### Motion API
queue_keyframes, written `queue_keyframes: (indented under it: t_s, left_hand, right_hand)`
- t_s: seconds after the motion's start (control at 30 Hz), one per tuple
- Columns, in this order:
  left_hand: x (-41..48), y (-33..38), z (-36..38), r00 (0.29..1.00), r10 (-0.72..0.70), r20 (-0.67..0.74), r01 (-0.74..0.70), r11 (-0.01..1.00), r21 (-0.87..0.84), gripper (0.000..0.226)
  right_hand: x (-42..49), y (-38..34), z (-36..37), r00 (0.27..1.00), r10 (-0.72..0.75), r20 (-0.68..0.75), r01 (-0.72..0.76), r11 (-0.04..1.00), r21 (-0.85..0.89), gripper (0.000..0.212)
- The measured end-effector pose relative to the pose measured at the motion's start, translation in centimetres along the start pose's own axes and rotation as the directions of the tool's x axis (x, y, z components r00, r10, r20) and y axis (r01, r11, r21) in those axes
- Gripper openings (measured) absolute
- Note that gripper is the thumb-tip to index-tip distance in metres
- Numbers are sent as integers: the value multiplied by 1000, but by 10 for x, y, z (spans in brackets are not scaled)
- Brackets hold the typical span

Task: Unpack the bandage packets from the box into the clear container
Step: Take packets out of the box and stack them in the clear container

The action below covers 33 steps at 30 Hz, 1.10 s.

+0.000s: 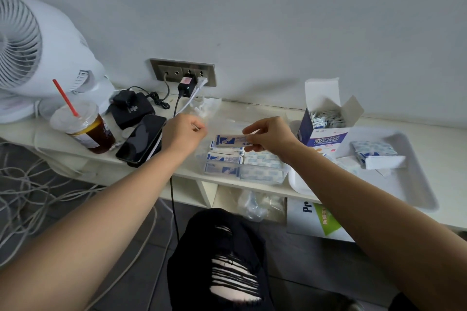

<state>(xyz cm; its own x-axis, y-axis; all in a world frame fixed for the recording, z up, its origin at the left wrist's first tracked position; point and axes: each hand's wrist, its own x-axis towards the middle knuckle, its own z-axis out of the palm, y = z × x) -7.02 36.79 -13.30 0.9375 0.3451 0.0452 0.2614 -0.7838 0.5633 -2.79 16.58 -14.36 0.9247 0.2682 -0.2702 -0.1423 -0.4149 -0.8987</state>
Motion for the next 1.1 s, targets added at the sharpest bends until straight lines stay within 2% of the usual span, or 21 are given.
queue_keyframes:
  t_s: [0.17, 0.3, 0.43, 0.7, 0.9, 1.0, 1.1]
  left_hand:
    - [-3, -6, 1, 998, -52, 46, 49, 997, 60, 27]
    - [-3, -9, 4, 997, -63, 51, 60, 997, 53, 25]
    - [-4, -10, 5, 997, -68, 46, 66, 997, 38, 22]
    - [-5, -10, 4, 998, -55, 34, 53, 998, 40, 21]
    - [-6, -9, 3, 998, -55, 44, 52, 996, 68, 22]
    - [-6, -8, 1, 997, -55, 62, 51, 996, 74, 24]
    - [-8, -6, -1, 996, -59, 59, 54, 996, 77, 22]
  right_hand:
    - [3, -2, 20, 991, 88, 98, -82, 995, -60, 5]
    - [5, -3, 29, 984, 118, 132, -105, 989, -103, 7]
    - [8, 3, 35, 987, 65, 149, -12, 944, -331, 11]
    - [13, 1, 47, 982, 10, 187, 100, 815, -570, 20]
    - [16, 4, 50, 970, 42, 241, 107, 812, -573, 33]
    - [15, 2, 48, 953, 71, 293, 119, 805, -582, 34]
    - [13, -4, 40, 953, 28, 301, 154, 811, -564, 29]
